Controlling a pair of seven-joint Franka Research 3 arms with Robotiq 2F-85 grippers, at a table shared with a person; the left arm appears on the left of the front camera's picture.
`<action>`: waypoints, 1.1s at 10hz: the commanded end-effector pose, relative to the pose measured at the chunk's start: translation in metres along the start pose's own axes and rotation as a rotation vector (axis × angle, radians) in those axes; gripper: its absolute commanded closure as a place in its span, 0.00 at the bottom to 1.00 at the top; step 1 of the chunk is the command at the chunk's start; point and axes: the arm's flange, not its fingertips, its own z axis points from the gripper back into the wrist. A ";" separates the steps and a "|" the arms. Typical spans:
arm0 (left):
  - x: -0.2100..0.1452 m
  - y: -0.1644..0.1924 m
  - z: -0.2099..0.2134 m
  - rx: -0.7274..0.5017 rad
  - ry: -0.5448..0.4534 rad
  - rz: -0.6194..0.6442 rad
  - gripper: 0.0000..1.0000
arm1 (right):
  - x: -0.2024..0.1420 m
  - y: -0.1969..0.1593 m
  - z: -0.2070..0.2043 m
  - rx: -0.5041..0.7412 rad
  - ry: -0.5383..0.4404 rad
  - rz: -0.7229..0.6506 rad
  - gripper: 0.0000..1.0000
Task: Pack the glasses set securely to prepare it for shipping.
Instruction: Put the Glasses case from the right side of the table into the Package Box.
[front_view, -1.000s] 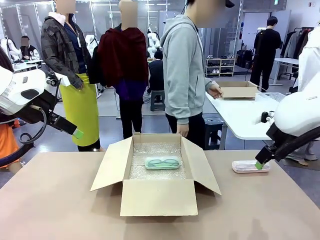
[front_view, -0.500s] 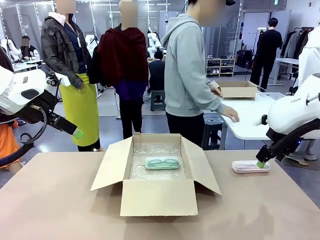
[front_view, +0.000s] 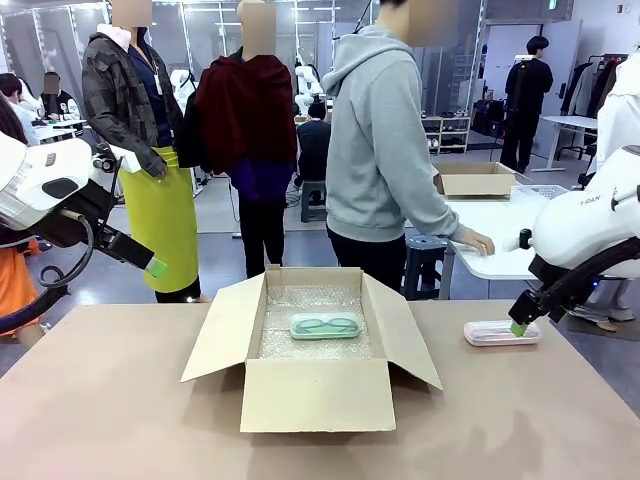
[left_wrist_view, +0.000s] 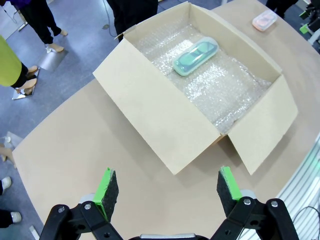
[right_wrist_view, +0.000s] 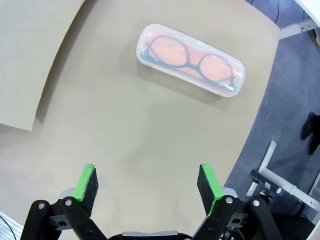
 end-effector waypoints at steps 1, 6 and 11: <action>-0.001 0.002 0.001 0.004 -0.008 -0.007 0.00 | 0.017 -0.003 0.002 -0.022 -0.010 0.025 0.00; -0.001 0.002 0.001 0.004 -0.008 -0.007 0.00 | 0.078 -0.036 -0.027 -0.027 0.041 0.004 0.00; -0.001 0.002 0.001 0.004 -0.008 -0.007 0.00 | 0.113 -0.052 -0.040 -0.042 0.084 0.179 0.00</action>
